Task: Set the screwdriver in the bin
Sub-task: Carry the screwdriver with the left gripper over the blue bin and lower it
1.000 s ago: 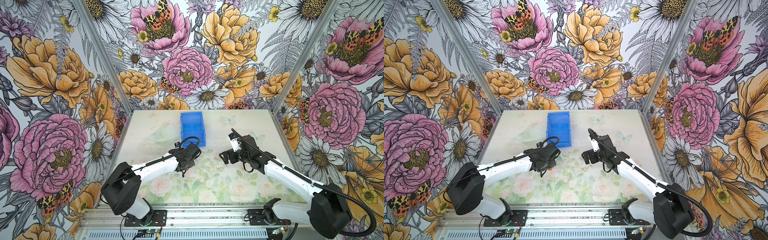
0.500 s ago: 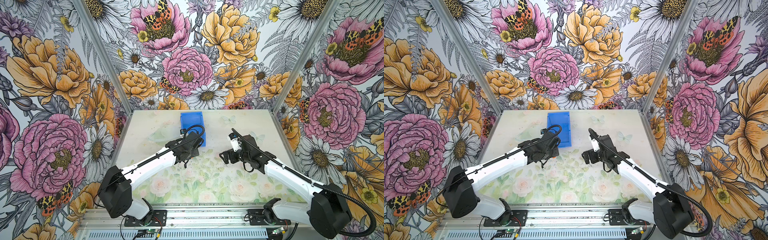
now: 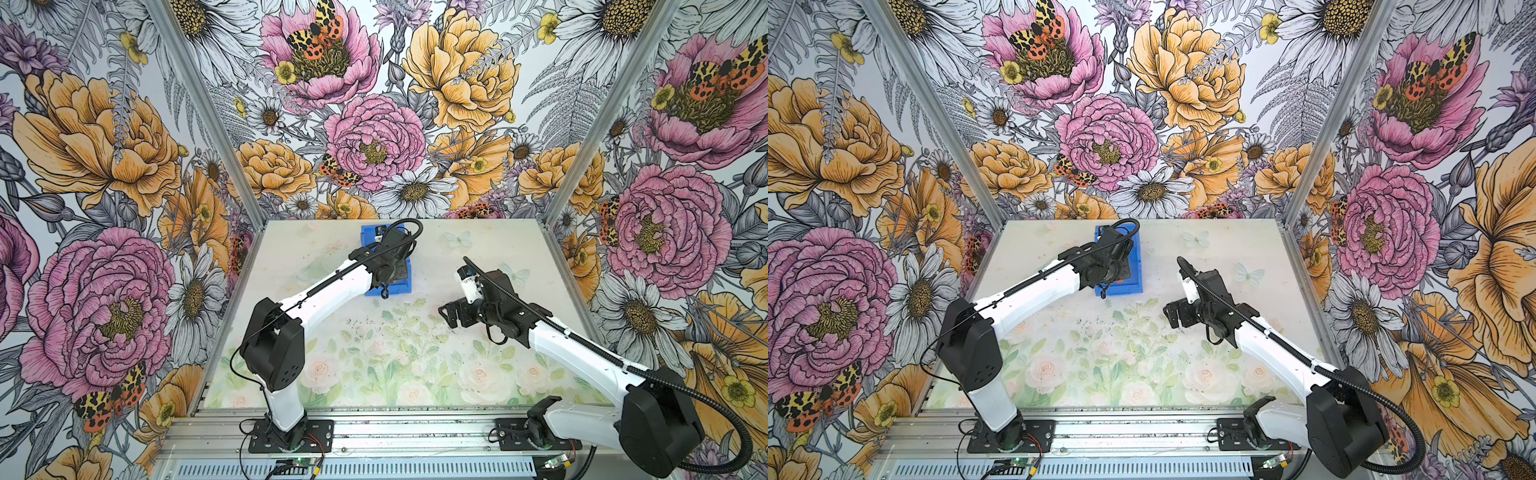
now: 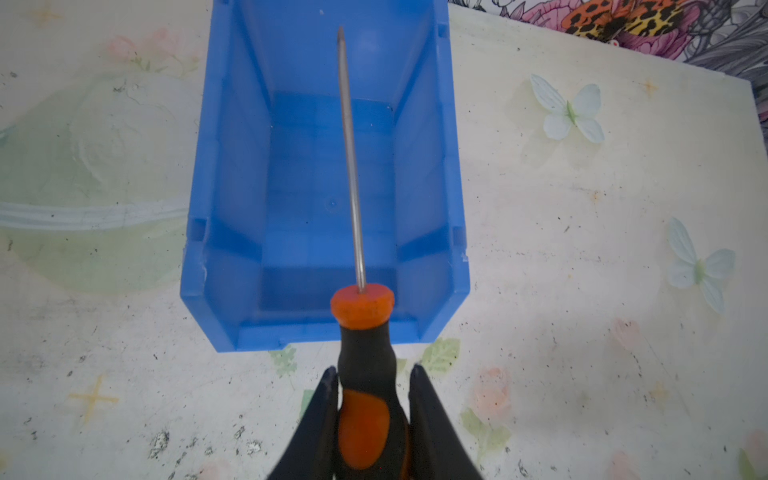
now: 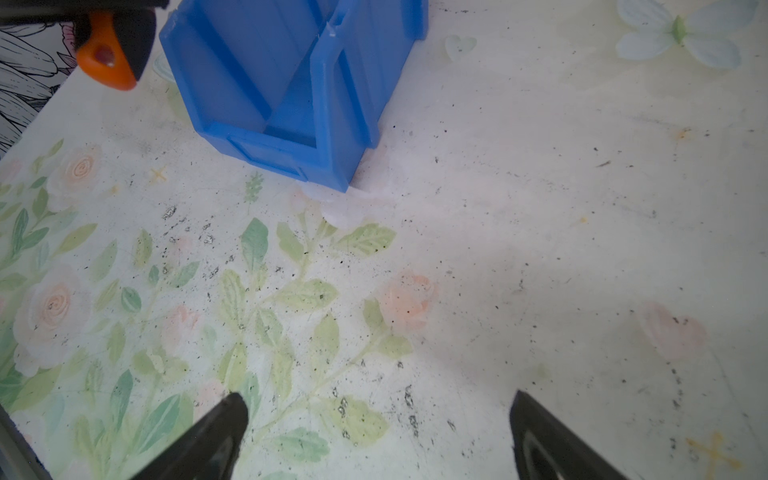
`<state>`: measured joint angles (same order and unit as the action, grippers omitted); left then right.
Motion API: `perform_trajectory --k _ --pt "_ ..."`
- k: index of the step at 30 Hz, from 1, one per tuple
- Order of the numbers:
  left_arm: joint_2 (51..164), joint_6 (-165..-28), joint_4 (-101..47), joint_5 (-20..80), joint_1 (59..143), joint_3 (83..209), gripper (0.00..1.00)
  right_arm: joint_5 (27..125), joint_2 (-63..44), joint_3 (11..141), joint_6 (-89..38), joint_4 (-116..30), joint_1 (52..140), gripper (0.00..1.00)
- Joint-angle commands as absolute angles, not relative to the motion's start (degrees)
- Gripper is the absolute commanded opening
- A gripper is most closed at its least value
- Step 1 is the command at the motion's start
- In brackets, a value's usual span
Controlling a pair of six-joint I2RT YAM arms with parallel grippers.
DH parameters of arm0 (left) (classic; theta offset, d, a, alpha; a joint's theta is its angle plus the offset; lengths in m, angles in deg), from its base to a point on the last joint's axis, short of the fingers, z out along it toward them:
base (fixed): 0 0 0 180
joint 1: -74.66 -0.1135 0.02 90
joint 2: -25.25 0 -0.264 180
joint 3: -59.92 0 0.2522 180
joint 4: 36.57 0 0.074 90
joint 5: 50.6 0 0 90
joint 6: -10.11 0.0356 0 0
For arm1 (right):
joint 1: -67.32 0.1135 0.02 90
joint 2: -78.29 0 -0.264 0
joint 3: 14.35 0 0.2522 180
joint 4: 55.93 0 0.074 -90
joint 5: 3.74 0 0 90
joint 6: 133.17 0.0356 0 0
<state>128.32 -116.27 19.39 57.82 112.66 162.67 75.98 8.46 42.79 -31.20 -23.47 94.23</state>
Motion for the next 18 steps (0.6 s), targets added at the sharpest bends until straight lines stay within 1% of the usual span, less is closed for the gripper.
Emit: perform_trajectory --k 1,14,18 --pt "132.08 -112.90 19.13 56.63 111.09 166.53 0.00 76.15 10.61 43.30 -30.62 -23.65 93.98 0.99" --pt "144.46 -109.44 19.37 56.37 108.43 175.76 0.00 76.27 10.79 43.27 -29.73 -23.62 94.00 0.99" --pt "147.25 -108.92 19.38 56.04 107.41 176.92 0.00 76.46 10.87 43.19 -29.73 -23.60 94.04 1.00"
